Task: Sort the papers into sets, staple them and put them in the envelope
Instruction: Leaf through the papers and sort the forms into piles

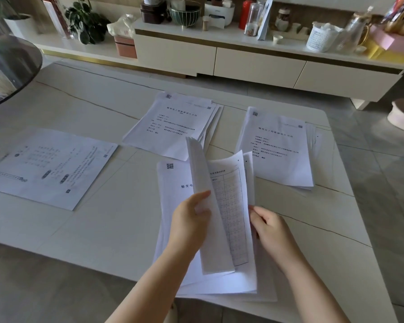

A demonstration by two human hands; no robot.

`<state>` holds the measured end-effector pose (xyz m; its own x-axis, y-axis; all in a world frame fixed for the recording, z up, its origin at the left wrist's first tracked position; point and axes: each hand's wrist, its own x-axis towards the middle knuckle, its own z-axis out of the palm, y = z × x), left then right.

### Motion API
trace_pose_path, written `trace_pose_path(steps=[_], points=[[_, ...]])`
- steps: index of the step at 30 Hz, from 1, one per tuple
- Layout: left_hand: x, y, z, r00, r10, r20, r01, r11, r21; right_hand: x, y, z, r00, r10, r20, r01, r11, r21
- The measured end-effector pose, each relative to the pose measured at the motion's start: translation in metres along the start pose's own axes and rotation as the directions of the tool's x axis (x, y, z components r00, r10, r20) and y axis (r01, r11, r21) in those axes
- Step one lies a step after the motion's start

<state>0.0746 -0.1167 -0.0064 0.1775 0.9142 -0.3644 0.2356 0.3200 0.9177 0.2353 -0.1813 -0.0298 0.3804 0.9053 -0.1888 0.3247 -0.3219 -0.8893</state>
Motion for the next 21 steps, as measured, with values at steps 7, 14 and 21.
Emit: trace_pose_path(steps=[7,14,21], points=[[-0.0007,0.0007,-0.0061,1.000,0.011,-0.022,-0.013,0.997,-0.071,-0.0027,-0.0040,-0.0055,1.000,-0.015,-0.010,0.015,0.999,0.038],[-0.0014,-0.0006,-0.0044,0.996,0.058,-0.063,-0.058,0.998,0.002,-0.0017,-0.0076,-0.0060,0.980,-0.033,-0.196,0.031,0.999,-0.015],[-0.0011,-0.0005,0.0003,0.994,0.079,-0.069,-0.069,0.988,0.140,-0.0019,-0.0074,-0.0025,0.966,-0.051,-0.255,0.040,0.998,-0.048]])
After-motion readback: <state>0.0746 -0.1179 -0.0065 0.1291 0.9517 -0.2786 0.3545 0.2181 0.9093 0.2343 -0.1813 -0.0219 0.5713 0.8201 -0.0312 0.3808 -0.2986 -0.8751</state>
